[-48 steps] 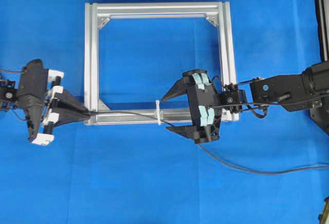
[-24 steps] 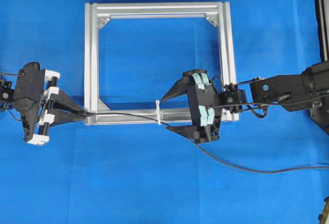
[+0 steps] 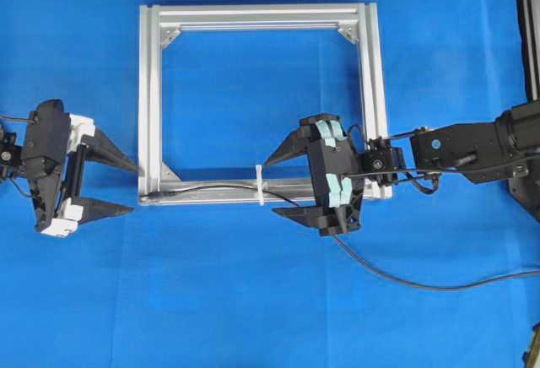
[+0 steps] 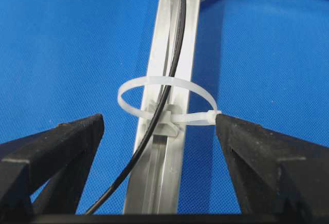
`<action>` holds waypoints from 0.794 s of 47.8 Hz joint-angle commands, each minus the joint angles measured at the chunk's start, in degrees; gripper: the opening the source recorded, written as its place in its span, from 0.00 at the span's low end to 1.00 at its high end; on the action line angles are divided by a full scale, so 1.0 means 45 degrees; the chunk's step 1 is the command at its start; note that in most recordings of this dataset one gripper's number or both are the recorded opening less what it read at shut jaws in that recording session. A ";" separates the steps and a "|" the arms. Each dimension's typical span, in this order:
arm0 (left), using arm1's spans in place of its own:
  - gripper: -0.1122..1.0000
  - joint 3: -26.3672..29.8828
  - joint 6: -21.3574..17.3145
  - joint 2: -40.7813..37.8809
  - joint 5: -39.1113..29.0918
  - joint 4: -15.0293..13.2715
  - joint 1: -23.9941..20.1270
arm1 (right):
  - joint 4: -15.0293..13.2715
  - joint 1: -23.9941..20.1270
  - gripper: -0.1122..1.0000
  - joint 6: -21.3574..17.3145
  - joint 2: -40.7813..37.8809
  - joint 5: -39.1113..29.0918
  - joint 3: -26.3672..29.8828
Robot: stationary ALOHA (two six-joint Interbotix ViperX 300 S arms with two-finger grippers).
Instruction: Insert the wire through the string loop located in the center.
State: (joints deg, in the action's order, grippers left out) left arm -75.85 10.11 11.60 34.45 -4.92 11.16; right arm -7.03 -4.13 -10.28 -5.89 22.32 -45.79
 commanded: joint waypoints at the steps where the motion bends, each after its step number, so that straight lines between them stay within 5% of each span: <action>1: 0.90 0.0117 0.0000 0.0156 -0.0117 0.0000 -0.0078 | -0.0020 0.0000 0.97 0.0020 0.0176 0.0059 0.0176; 38: 0.91 0.1660 -0.0234 0.0156 -0.0781 0.0078 -0.0664 | -0.0020 0.0020 0.97 0.0059 0.1738 -0.1035 0.0098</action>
State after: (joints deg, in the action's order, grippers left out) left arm -70.31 9.14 11.60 31.29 -4.83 8.61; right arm -7.03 -4.13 -10.02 -0.62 18.37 -45.79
